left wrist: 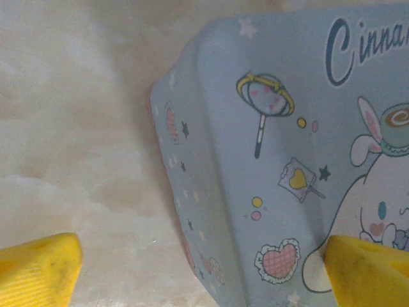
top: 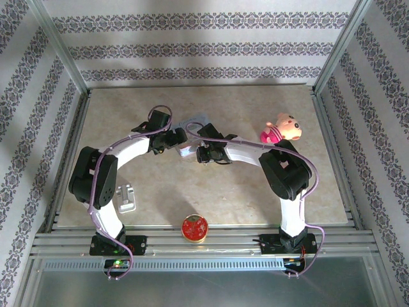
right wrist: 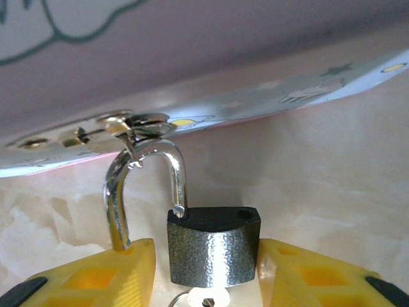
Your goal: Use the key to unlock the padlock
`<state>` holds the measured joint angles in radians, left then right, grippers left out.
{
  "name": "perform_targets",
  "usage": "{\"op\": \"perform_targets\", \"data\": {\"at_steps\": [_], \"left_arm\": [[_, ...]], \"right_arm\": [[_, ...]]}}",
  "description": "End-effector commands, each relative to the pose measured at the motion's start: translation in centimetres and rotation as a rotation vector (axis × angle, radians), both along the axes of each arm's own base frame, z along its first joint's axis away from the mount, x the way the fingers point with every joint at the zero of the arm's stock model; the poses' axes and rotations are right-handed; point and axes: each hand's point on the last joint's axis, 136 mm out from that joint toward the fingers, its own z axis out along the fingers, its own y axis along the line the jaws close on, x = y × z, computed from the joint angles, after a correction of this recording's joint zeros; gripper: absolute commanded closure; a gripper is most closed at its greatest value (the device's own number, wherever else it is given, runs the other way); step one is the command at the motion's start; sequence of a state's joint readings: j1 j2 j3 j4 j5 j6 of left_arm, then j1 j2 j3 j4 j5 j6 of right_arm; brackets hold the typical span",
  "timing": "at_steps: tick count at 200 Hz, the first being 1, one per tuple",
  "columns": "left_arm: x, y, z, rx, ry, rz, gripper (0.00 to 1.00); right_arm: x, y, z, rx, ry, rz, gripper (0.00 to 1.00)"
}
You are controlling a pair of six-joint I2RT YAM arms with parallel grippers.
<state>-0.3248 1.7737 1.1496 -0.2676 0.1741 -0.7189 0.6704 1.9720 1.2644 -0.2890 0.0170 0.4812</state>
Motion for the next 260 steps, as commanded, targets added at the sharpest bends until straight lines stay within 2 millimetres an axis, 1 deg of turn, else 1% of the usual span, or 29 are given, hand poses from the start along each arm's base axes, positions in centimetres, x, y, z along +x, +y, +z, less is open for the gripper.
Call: {"op": "perform_targets", "data": {"at_steps": [1,19,25,31,37,51,55,63,68,85,93,100,119,123,131,169,197,203,225,231,260], "left_arm": [[-0.3,1.3,-1.0,0.051,0.038,0.009,0.09],[-0.6,1.3,-1.5,0.051,0.048,0.011,0.14],[-0.7,1.4,-1.6,0.052,0.05,0.012,0.17],[-0.8,1.4,-1.7,0.051,0.053,0.011,0.18],[-0.9,1.4,-1.9,0.05,0.055,0.011,0.21],[-1.0,1.4,-2.1,0.049,0.058,0.012,0.23],[-1.1,1.4,-2.2,0.048,0.06,0.011,0.25],[-1.2,1.4,-2.3,0.046,0.063,0.011,0.27],[-1.3,1.4,-2.5,0.045,0.066,0.009,0.27],[-1.7,1.5,-3.0,0.043,0.078,0.011,0.28],[-1.8,1.5,-3.2,0.043,0.084,0.012,0.28],[-2.0,1.5,-3.5,0.042,0.09,0.01,0.31],[-2.3,1.4,-3.8,0.034,0.098,0.008,0.33],[-2.4,1.4,-3.8,0.032,0.099,0.008,0.36],[-2.4,1.3,-3.9,0.027,0.098,0.007,0.37],[-2.8,1.3,-4.4,0.02,0.109,0.006,0.38],[-3.1,1.2,-4.6,0.014,0.112,0.002,0.39],[-3.0,1.2,-4.6,0.013,0.112,0.003,0.42],[-3.2,1.3,-4.7,0.012,0.115,0.002,0.44],[-3.2,1.2,-4.7,0.012,0.115,0.001,0.48],[-3.4,1.2,-4.9,0.006,0.12,0.001,0.49]], "right_arm": [[0.2,-0.2,-0.5,-0.043,-0.002,-0.012,0.62],[0.3,-0.2,-0.7,-0.041,0.0,-0.02,0.71],[0.3,-0.2,-0.7,-0.036,0.003,-0.024,0.73],[0.2,-0.1,-0.8,-0.032,0.005,-0.028,0.75],[0.2,-0.1,-0.8,-0.028,0.007,-0.031,0.77],[0.1,0.1,-0.8,-0.013,0.012,-0.042,0.8],[0.2,0.1,-0.8,-0.008,0.014,-0.048,0.81],[0.1,0.2,-0.8,0.002,0.019,-0.059,0.83],[0.1,0.2,-0.8,0.011,0.02,-0.066,0.86],[0.0,0.5,-0.7,0.042,0.028,-0.086,0.88],[0.1,0.6,-0.6,0.055,0.03,-0.098,0.92],[0.1,0.7,-0.5,0.065,0.031,-0.103,0.93],[0.0,0.9,-0.4,0.089,0.033,-0.116,0.98],[0.1,0.9,-0.3,0.096,0.033,-0.12,0.98],[0.1,1.0,-0.3,0.109,0.039,-0.127,1.0],[0.3,1.6,0.2,0.198,0.059,-0.177,1.0],[0.6,1.5,0.6,0.243,0.068,-0.216,1.0],[0.7,1.6,0.8,0.253,0.067,-0.222,1.0],[1.0,1.5,1.1,0.286,0.071,-0.257,1.0],[1.0,1.5,1.1,0.295,0.074,-0.267,1.0],[1.6,1.4,1.2,0.342,0.08,-0.311,1.0]]}}
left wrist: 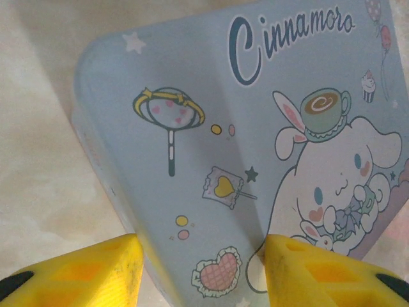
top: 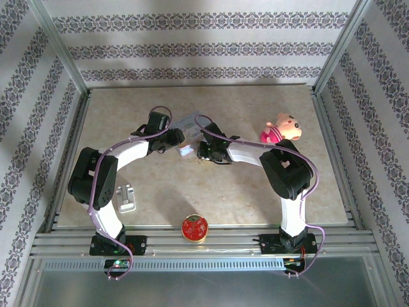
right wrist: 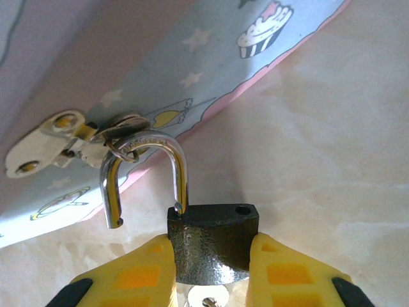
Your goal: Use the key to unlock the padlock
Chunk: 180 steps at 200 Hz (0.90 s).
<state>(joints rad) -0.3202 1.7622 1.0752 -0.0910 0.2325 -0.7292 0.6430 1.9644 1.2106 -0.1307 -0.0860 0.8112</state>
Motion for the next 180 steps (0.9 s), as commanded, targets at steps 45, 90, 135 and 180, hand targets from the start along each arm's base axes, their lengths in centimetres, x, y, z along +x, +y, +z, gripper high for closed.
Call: {"op": "perform_targets", "data": {"at_steps": [45,90,135,180], "left_arm": [[-4.8,2.4,-5.7,0.089,0.219,0.013,0.53],[-5.1,2.3,-5.7,0.08,0.22,0.008,0.54],[-5.3,2.3,-5.7,0.079,0.218,0.006,0.54],[-5.6,2.4,-6.1,0.081,0.224,-0.002,0.55]], "right_arm": [[1.4,0.2,1.0,0.134,-0.011,-0.1,1.0],[2.4,0.4,1.4,0.197,-0.017,-0.132,1.0],[3.1,0.5,1.5,0.233,-0.019,-0.155,1.0],[3.9,0.2,1.6,0.275,-0.018,-0.198,1.0]]}}
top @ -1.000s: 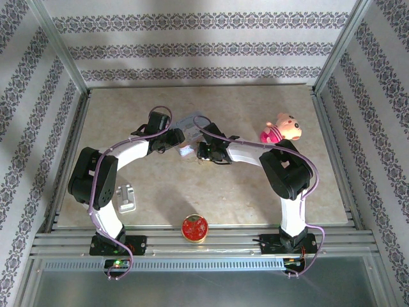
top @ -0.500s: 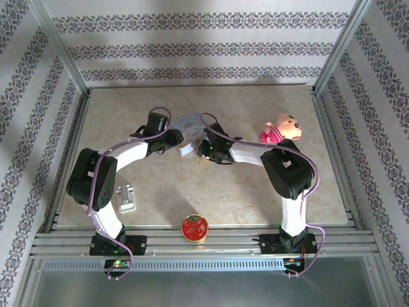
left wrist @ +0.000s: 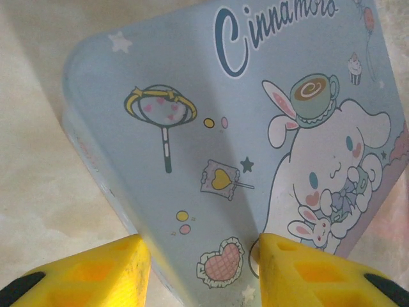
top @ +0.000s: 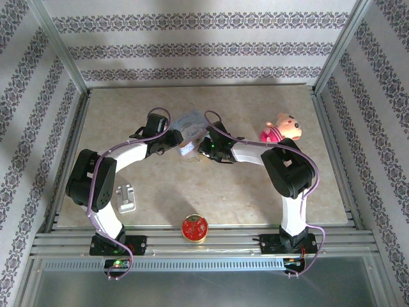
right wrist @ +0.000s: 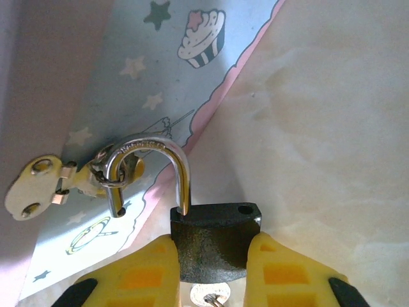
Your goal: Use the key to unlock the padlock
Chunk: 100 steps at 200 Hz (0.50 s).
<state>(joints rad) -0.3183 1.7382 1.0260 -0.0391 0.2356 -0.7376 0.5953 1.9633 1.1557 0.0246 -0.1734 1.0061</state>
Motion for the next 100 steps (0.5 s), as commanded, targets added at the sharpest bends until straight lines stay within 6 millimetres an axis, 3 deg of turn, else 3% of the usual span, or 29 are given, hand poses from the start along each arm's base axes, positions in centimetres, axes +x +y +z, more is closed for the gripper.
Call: {"op": "perform_targets", "data": {"at_steps": [1,100], "left_arm": [[-5.2,2.2,-6.1,0.095,0.247,-0.009,0.55],[-6.0,2.1,-6.6,0.082,0.262,-0.02,0.55]], "right_arm": [[2.4,0.2,1.1,0.074,-0.064,-0.06,1.0],[3.3,-0.7,1.2,0.075,-0.069,-0.121,1.0]]}}
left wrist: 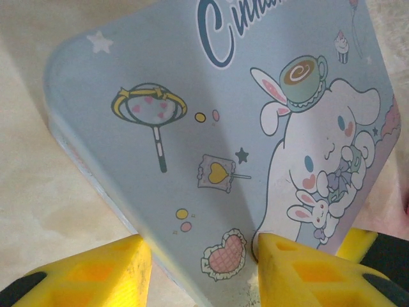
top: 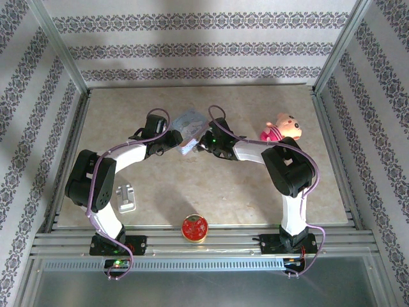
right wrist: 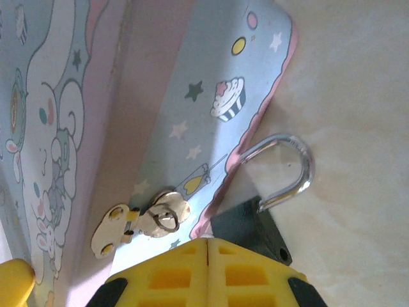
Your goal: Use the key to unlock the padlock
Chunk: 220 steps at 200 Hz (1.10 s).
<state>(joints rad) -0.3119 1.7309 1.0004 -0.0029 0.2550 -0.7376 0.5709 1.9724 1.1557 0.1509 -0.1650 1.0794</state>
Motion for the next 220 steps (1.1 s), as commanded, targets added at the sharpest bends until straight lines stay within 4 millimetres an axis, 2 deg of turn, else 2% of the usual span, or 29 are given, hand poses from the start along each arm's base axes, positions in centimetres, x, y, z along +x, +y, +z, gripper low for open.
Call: {"op": "perform_targets", "data": {"at_steps": [1,50,95,126,148,160,179,200,220], "left_arm": [[-5.9,2.1,-6.5,0.102,0.273,-0.016,0.55],[-5.5,2.3,-6.0,0.108,0.26,-0.006,0.53],[-4.2,3.7,-6.5,0.064,0.271,0.042,0.54],[-2.1,5.1,-5.5,0.059,0.23,0.095,0.55],[-0.3,6.1,-4.9,0.053,0.202,0.122,0.56],[0.8,6.3,-4.6,0.056,0.189,0.124,0.62],[2.0,6.7,-4.1,0.061,0.179,0.127,0.63],[2.8,7.1,-3.4,0.071,0.162,0.127,0.63],[3.1,7.2,-3.0,0.072,0.155,0.129,0.59]], "right_arm": [[0.7,-0.8,-0.5,-0.02,-0.004,-0.038,1.0],[-0.8,-2.8,0.2,-0.155,-0.024,-0.033,1.0],[-0.9,-4.3,1.7,-0.231,-0.065,0.005,0.85],[-0.5,-4.5,1.8,-0.242,-0.049,0.063,0.76],[0.1,-4.4,2.1,-0.291,-0.046,0.104,0.67],[0.8,-4.2,2.7,-0.303,-0.064,0.123,0.63],[2.0,-4.2,3.6,-0.309,-0.091,0.15,0.52],[3.5,-3.6,4.8,-0.288,-0.137,0.198,0.42],[5.2,-3.2,5.3,-0.28,-0.166,0.231,0.39]]}}
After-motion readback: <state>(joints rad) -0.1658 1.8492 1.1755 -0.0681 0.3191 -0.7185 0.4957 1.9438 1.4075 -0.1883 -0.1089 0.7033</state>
